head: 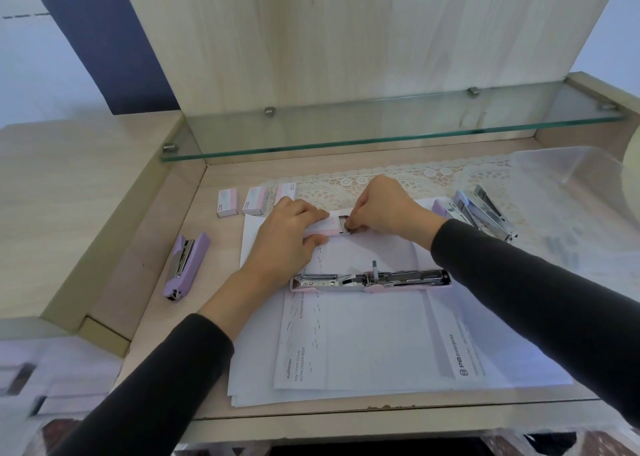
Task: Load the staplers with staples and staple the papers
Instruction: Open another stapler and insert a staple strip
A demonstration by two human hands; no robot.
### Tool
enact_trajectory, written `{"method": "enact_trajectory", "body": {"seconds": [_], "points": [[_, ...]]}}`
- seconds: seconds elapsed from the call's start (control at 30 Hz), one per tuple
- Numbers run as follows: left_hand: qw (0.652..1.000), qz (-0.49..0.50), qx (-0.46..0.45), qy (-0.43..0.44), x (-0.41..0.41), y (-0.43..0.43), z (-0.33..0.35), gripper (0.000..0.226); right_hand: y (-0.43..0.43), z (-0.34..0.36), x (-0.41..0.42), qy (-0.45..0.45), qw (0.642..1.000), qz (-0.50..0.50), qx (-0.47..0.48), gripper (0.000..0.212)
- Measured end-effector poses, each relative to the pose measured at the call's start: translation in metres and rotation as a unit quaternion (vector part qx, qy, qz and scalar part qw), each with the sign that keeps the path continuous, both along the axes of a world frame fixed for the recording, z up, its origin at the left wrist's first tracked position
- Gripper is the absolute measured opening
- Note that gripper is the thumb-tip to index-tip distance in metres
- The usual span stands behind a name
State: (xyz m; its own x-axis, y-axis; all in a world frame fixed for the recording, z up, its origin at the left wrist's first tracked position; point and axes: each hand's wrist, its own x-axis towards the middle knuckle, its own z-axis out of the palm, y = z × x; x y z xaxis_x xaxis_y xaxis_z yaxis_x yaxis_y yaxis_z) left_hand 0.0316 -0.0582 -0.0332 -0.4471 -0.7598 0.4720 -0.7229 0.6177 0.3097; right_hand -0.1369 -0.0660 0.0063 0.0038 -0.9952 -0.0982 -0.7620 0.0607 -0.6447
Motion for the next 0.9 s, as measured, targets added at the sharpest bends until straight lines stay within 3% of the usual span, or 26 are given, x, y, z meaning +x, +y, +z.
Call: {"method": "enact_trajectory", "body": {"seconds": [0.23,0.47,0.73,0.9], "points": [[1.0,-0.002,-0.009,-0.007,0.0,-0.001,0.0,0.035,0.003,0.001,0.001,-0.042,0.999,-0.025,0.019,0.025],[1.0,0.004,-0.011,-0.002,0.001,-0.001,-0.002,0.035,0.012,-0.002,-0.002,-0.073,0.997,0.014,-0.027,0.008],[1.0,0.003,-0.006,-0.006,0.001,0.0,0.0,0.034,0.013,0.004,-0.001,0.111,0.982,0.105,-0.116,0.014],[1.0,0.0,0.0,-0.011,0.0,0.0,0.001,0.034,0.012,0.004,0.001,0.137,0.975,0.116,-0.133,0.015]]}}
